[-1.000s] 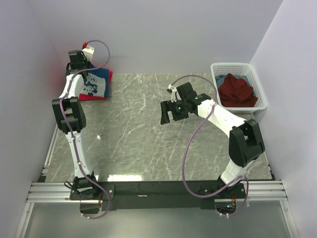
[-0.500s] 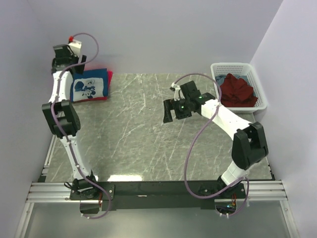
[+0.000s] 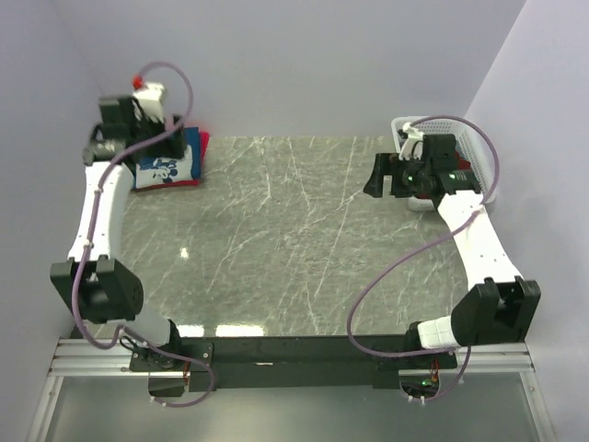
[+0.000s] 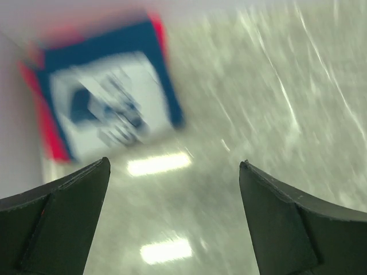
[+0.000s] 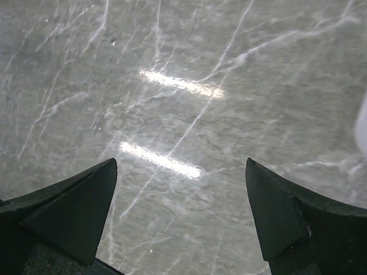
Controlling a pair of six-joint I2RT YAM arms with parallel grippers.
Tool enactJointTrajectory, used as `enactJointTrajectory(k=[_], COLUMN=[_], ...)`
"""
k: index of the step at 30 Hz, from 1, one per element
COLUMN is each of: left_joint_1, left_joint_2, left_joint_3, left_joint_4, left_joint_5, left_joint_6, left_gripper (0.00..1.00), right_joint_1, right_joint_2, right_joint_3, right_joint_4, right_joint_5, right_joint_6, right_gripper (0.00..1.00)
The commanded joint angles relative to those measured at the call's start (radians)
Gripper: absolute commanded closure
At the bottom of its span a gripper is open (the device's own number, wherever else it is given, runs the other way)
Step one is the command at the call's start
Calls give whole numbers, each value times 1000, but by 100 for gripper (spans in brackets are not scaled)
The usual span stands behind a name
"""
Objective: Fold and stack the t-shirts
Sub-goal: Reset both grippers
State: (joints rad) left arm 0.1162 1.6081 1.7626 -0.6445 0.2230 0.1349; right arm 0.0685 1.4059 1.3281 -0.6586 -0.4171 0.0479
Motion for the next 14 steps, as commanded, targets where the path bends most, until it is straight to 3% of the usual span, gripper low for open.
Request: enactJointTrajectory(k=[1, 4, 7, 14], left_joint_1=[-56, -111, -156, -168], left_joint_2=[-88, -201, -284, -462], left_joint_3=[-202, -444, -587, -779], left_joint_4=[-3, 52, 75, 108], left_joint_5=[-13, -30, -30, 16], left_joint_6=[-101, -126, -164, -166], left_gripper=[1, 1, 1, 0], right_joint_1=[-22, -26, -24, -24], right_joint_2=[-79, -126, -163, -269], right_joint_3=[-41, -154, -268, -418], right_joint_4=[-19, 2, 27, 59], right_joint_5=[-37, -57, -61, -46], right_joint_6=[-75, -88, -82, -89], right_gripper=[1, 1, 1, 1])
